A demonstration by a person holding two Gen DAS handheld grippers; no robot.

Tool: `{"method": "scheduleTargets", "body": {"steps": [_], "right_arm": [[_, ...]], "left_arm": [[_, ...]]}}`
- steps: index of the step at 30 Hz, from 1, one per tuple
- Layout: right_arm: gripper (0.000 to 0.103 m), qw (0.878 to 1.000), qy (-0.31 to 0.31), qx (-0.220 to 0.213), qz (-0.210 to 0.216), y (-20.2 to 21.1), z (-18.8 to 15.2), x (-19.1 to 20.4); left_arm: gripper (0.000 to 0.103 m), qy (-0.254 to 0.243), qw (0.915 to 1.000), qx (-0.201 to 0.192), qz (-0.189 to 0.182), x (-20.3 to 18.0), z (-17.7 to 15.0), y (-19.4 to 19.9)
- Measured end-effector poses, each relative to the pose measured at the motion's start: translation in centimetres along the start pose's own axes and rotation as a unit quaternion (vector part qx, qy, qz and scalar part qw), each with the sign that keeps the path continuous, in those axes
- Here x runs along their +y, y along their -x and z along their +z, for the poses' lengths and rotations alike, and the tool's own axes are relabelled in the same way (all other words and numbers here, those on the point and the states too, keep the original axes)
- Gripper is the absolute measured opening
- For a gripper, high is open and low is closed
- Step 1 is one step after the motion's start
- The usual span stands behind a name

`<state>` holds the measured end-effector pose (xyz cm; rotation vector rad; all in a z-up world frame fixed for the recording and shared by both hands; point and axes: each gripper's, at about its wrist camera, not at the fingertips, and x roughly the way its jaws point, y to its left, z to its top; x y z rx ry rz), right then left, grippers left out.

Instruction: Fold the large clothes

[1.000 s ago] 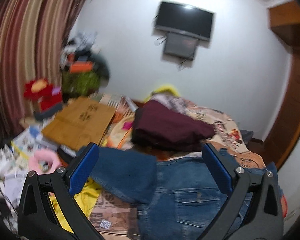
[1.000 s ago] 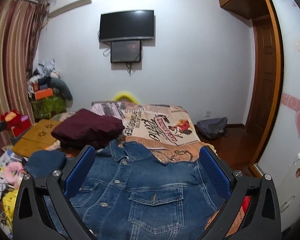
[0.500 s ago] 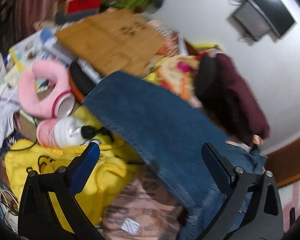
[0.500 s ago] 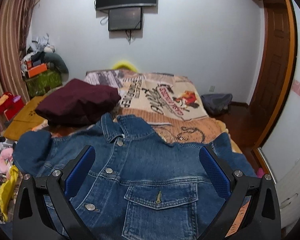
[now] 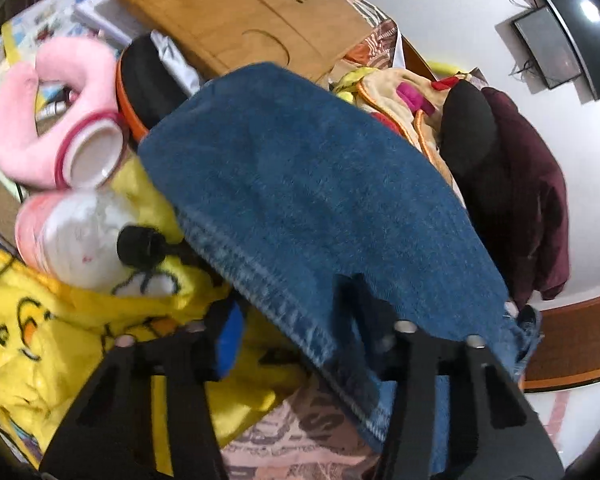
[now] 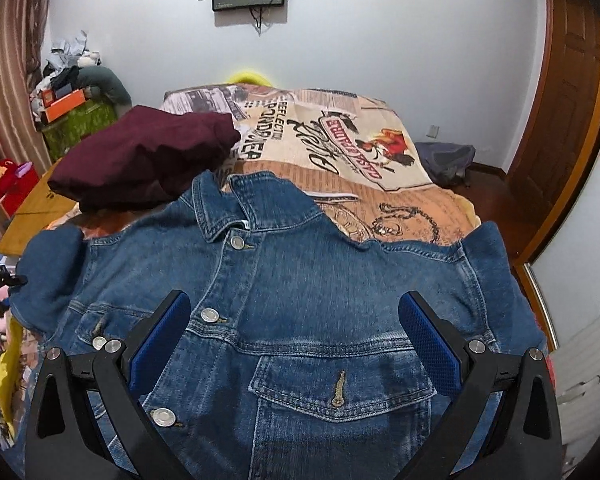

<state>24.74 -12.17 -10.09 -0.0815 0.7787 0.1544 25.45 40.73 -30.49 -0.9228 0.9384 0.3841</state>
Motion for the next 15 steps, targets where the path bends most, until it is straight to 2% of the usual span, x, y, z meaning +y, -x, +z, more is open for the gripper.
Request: {"method": "scheduleTargets", "body": {"steps": [3, 6, 8, 11, 15], "right_arm": [[0.103, 1.0, -0.002, 0.007, 0.003, -0.3, 0.1, -0.1], [0.103, 1.0, -0.001, 0.008, 0.004, -0.4, 0.1, -0.2], [0.103, 1.0, 0.002, 0.007, 0.004, -0.4, 0.2, -0.2], [0.103, 1.0, 0.005, 0.002, 0.003, -0.1, 0.4, -0.3], [0.103, 1.0, 0.003, -0.012, 0.003, 0.6, 0.6, -0.7]], "left_arm": [[0.018, -0.033, 0.9976, -0.031, 0.052, -1.5, 0.1, 0.4], [0.012, -0.087, 0.9891, -0.069, 0.097, -3.7, -0.2, 1.6], [0.01, -0.123, 0.9804, -0.098, 0.119, -5.6, -0.6, 2.8], [0.007, -0.153, 0.9753, -0.119, 0.106, -7.9, -0.8, 4.8], [0.006, -0.179, 0.9716, -0.147, 0.045, -12.0, -1.2, 8.3]]}}
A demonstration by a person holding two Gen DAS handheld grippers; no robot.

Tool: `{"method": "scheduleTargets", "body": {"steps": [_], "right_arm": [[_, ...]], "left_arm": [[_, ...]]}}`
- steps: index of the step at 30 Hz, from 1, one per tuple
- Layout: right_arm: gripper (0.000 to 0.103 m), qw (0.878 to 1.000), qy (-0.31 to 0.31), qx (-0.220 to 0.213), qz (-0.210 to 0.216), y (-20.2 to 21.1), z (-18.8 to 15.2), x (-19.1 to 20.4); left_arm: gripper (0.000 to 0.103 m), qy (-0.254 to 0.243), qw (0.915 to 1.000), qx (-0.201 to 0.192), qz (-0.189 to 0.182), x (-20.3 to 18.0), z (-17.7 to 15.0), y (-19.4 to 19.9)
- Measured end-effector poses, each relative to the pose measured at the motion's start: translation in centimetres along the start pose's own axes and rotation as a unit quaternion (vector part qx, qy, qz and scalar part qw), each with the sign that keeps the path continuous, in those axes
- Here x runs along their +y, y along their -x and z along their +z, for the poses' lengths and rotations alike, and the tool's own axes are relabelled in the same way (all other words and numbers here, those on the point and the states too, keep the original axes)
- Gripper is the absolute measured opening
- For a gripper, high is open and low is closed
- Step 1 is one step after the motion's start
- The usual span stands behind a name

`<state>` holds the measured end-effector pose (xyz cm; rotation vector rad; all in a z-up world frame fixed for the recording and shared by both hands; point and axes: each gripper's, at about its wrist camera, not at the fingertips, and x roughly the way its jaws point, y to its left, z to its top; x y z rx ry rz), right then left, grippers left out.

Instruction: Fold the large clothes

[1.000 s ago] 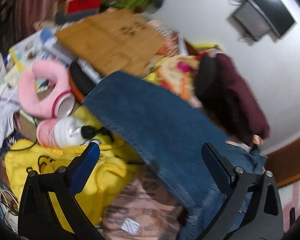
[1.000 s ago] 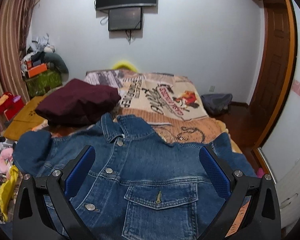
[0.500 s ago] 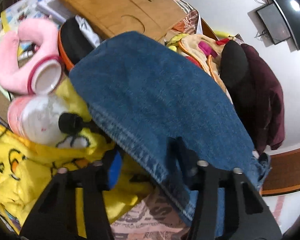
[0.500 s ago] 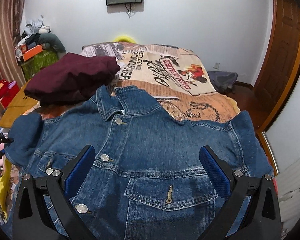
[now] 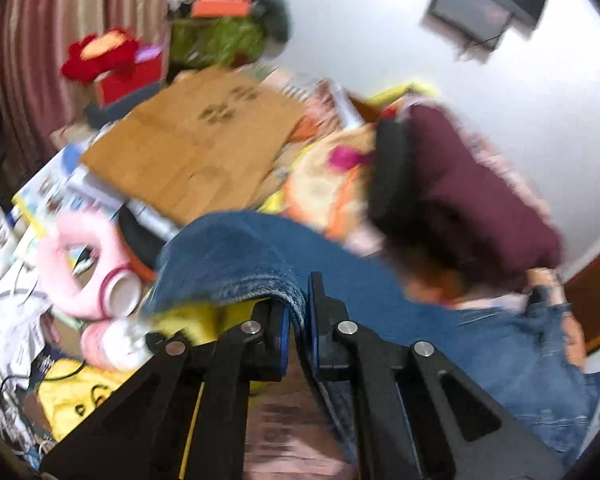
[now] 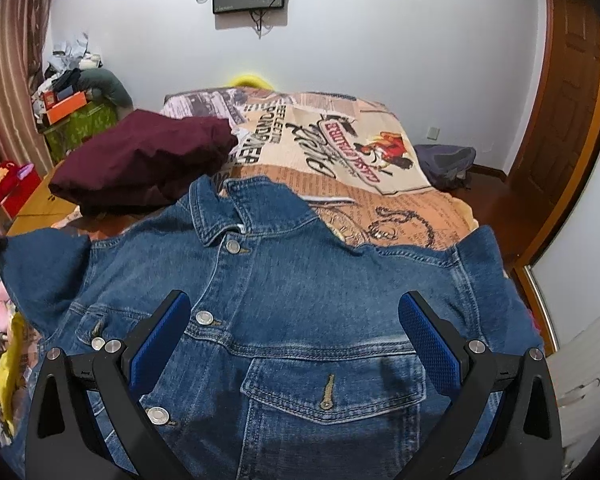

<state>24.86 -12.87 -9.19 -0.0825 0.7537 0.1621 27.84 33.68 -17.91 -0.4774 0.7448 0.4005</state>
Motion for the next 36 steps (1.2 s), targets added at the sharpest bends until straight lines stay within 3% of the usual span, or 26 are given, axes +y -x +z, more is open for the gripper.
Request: {"method": "scheduleTargets", "body": {"steps": [6, 11, 14, 22, 30, 32, 36], "right_arm": [[0.103, 1.0, -0.006, -0.019, -0.001, 0.9, 0.2, -0.8], [0.103, 1.0, -0.011, -0.026, -0.001, 1.5, 0.1, -1.9], [0.103, 0.999, -0.011, -0.031, -0.003, 1.9, 0.0, -2.5], [0.103, 0.999, -0.002, -0.036, -0.01, 2.4, -0.7, -3.6], [0.103, 1.0, 0.004, -0.018, -0.008, 1.8, -1.7, -4.4], [0.103, 1.0, 0.006, -0.014, -0.007, 1.8, -1.9, -4.5], [0.103, 1.0, 0.015, -0.009, -0.006, 1.8, -2.2, -4.4]], "left_arm": [[0.004, -0.074, 0.9934, -0.056, -0.068, -8.1, 0.8, 4.9], [0.004, -0.117, 0.982, -0.056, -0.137, -14.7, -0.3, 7.4], [0.004, -0.15, 0.9749, -0.045, -0.158, -18.0, -1.7, 7.5], [0.004, -0.236, 0.9512, 0.064, -0.188, -25.8, -9.0, 4.5], [0.004, -0.309, 0.918, 0.165, -0.187, -28.3, -16.1, 1.8], [0.007, -0.311, 0.9123, 0.19, -0.187, -28.3, -17.3, 1.3], [0.028, -0.306, 0.9093, 0.211, -0.186, -27.7, -18.2, 0.9]]}}
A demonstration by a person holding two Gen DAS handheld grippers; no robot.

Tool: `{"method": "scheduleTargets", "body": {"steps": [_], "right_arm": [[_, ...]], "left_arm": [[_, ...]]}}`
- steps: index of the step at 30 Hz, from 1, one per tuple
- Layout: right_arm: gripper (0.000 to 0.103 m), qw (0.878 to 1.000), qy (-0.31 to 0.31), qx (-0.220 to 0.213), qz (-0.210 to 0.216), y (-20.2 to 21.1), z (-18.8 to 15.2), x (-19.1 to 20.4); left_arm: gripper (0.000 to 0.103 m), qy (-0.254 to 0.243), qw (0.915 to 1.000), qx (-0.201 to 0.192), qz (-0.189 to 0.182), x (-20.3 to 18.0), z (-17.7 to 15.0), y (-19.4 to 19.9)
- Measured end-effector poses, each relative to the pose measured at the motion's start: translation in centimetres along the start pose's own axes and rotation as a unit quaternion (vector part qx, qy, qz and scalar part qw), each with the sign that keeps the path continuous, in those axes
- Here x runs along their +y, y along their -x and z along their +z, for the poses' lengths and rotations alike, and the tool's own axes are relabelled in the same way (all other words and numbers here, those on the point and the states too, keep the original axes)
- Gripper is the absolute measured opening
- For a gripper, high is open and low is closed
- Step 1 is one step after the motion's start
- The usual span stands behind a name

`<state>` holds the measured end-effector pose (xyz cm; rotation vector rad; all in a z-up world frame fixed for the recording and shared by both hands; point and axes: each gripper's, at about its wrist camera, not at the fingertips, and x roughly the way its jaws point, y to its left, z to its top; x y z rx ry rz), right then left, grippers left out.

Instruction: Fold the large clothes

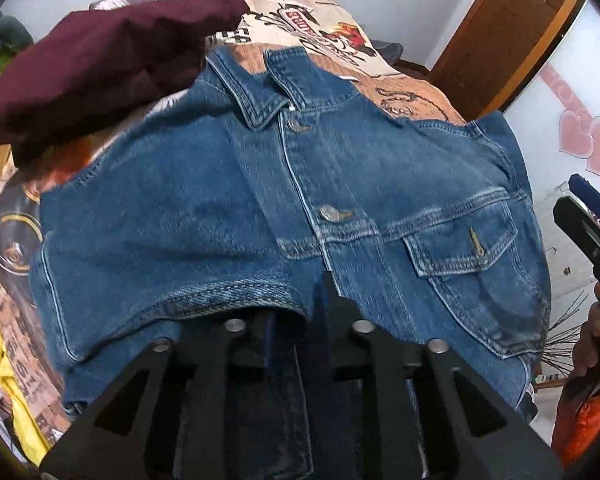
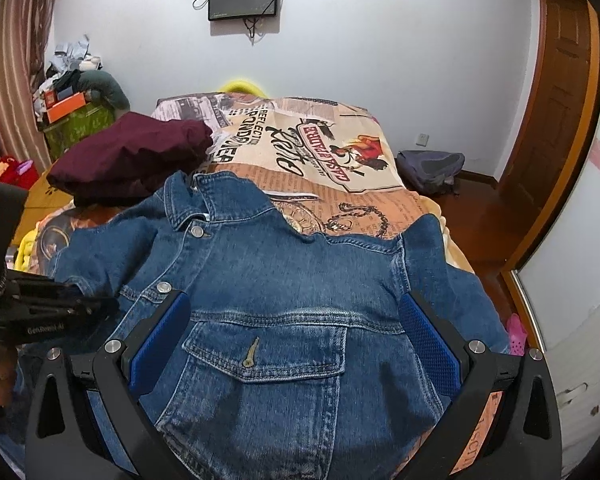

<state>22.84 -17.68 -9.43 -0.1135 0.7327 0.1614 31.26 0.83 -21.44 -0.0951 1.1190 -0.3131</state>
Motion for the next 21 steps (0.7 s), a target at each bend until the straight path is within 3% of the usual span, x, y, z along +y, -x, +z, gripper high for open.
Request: {"method": "scheduleTargets", "body": {"steps": [3, 8, 13, 18, 21], "right_arm": [[0.103, 1.0, 0.016, 0.0, -0.001, 0.3, 0.2, 0.5], [0.103, 0.999, 0.04, -0.01, 0.013, 0.8, 1.1, 2.0], [0.103, 0.995, 0.088, -0.042, 0.018, 1.8, 2.8, 5.1], [0.103, 0.987, 0.141, -0.053, 0.058, 1.7, 4.4, 9.0], [0.103, 0.981, 0.168, -0.05, 0.08, 0.9, 5.0, 11.6]], "left_arm": [[0.051, -0.018, 0.9997, 0.01, 0.01, -0.6, -0.6, 0.3], [0.052, -0.038, 0.9987, -0.009, 0.032, -0.2, -0.9, 3.0], [0.056, -0.015, 0.9954, -0.078, 0.053, 2.6, -0.7, 8.1], [0.061, 0.049, 0.9834, -0.16, 0.07, 8.1, -0.7, 14.0], [0.062, 0.077, 0.9732, -0.19, 0.105, 11.3, -0.7, 16.2]]}}
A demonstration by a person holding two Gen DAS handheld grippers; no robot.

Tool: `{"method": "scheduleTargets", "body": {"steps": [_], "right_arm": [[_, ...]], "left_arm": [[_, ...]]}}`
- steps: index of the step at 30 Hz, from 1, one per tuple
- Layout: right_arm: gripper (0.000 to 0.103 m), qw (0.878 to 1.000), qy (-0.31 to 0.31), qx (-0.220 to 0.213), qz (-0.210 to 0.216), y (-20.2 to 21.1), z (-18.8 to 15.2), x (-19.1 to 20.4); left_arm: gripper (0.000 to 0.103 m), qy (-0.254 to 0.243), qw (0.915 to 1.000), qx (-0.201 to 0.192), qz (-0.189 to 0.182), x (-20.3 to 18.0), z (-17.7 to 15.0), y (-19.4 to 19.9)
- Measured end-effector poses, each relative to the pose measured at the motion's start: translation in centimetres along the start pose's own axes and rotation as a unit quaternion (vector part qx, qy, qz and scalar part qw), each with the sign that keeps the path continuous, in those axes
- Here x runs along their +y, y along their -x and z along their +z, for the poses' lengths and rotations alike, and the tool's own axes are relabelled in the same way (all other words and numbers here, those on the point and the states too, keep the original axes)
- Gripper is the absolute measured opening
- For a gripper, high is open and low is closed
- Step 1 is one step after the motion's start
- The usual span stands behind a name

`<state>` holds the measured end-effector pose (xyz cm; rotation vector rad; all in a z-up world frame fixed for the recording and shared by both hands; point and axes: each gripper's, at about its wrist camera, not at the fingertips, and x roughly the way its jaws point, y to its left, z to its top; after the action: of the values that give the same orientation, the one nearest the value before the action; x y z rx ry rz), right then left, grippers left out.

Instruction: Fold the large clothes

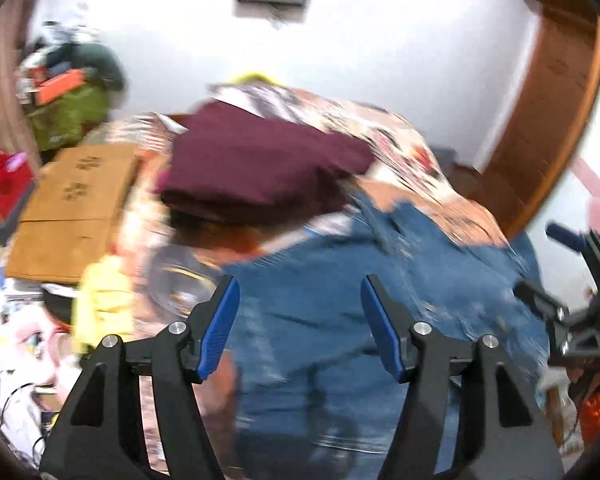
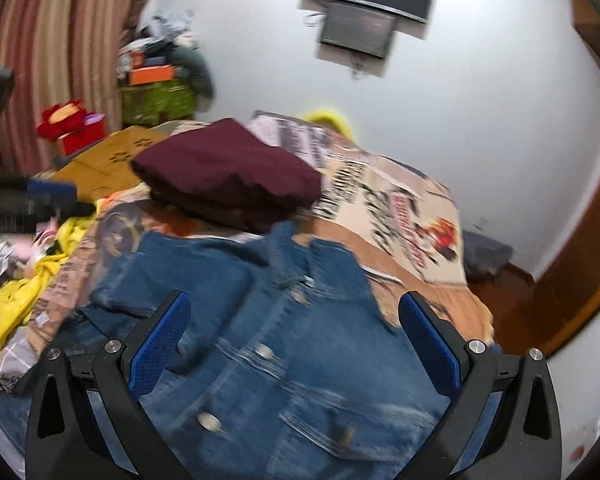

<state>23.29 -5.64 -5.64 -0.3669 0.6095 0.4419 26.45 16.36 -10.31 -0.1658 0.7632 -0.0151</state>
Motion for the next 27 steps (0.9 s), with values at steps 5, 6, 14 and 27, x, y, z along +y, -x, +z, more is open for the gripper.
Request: {"method": "scheduleTargets", "body": {"steps": [5, 6, 14, 27], "right_arm": [[0.103, 0.998, 0.046, 0.014, 0.036, -2.6, 1.6, 3.7], [0.103, 0.997, 0.056, 0.02, 0.047, -3.3, 1.8, 4.6], [0.101, 0.98, 0.122, 0.113, 0.109, -9.4, 1.4, 10.6], [0.083, 0.937, 0.23, 0.238, 0.112, -15.2, -2.5, 15.6]], "left_arm": [[0.062, 0.041, 0.9983, -0.017, 0.037, 6.4, 0.4, 1.8], [0.062, 0.046, 0.9978, -0.016, 0.045, 7.4, 0.3, 1.8], [0.062, 0.08, 0.9933, 0.027, 0.079, 13.6, -2.8, 0.4], [0.062, 0.11, 0.9855, 0.114, 0.061, 14.8, -9.0, -4.5]]}}
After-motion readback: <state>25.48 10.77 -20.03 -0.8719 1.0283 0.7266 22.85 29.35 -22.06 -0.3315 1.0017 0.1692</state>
